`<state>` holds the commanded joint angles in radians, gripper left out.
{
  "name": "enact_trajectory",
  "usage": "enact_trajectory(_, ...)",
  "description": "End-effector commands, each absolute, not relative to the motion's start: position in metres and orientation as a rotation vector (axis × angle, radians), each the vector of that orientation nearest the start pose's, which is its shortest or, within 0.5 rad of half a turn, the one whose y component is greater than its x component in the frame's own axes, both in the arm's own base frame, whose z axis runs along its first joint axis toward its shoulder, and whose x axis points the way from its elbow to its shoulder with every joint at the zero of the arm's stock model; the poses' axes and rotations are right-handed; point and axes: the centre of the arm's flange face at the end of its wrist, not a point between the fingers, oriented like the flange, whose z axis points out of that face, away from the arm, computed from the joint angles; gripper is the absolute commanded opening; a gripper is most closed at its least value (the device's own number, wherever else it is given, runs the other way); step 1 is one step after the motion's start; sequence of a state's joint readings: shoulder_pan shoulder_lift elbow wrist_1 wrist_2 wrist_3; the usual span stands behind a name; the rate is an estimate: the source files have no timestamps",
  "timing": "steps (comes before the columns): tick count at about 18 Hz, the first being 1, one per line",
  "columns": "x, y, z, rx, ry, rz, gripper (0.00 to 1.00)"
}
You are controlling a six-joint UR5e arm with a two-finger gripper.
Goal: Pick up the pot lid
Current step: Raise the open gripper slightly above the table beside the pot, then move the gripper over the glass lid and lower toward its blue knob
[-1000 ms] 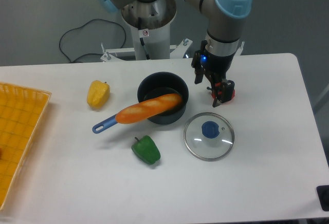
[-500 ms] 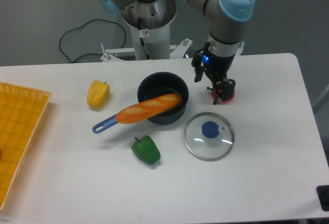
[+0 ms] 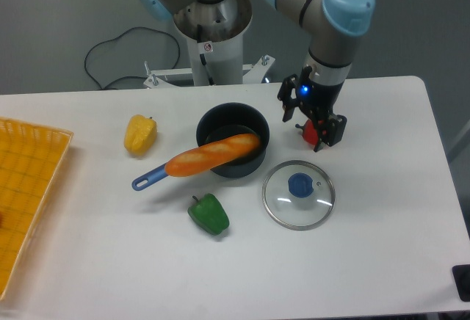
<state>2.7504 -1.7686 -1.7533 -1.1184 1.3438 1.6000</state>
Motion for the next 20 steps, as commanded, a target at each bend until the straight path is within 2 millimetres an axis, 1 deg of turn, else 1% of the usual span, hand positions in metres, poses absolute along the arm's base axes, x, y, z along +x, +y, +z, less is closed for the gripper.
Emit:
enact_trajectory(1, -0.456, 0.357, 0.339, -2.839, 0.621, 0.050, 1.00)
enact_trajectory(4, -0.471, 0.364, 0.313, -2.839, 0.641, 0.055, 1.00)
enact_trajectory(6, -0.477, 0.367, 0.310, -2.839, 0.694, 0.073, 1.00)
enact_trajectory(8, -0.478, 0.373, 0.305, -2.885, 0.834, 0.096, 1.00)
enact_trajectory(9, -0.478, 0.379, 0.303, -2.903, 0.946, 0.109, 1.00)
enact_trajectory(11, -0.480, 0.382, 0.294, -2.904, 1.166, 0.112, 1.00)
enact_trajectory(12, -0.481, 0.386, 0.289, -2.901, 1.224, 0.112, 1.00)
enact_trajectory(15, -0.480, 0.399, 0.280, -2.890, 1.276, 0.167, 1.00)
enact_trajectory(17, -0.474, 0.411, 0.272, -2.887, 1.285, 0.173, 1.00)
enact_trajectory(20, -0.472, 0.415, 0.258, -2.913, 1.222, 0.155, 1.00)
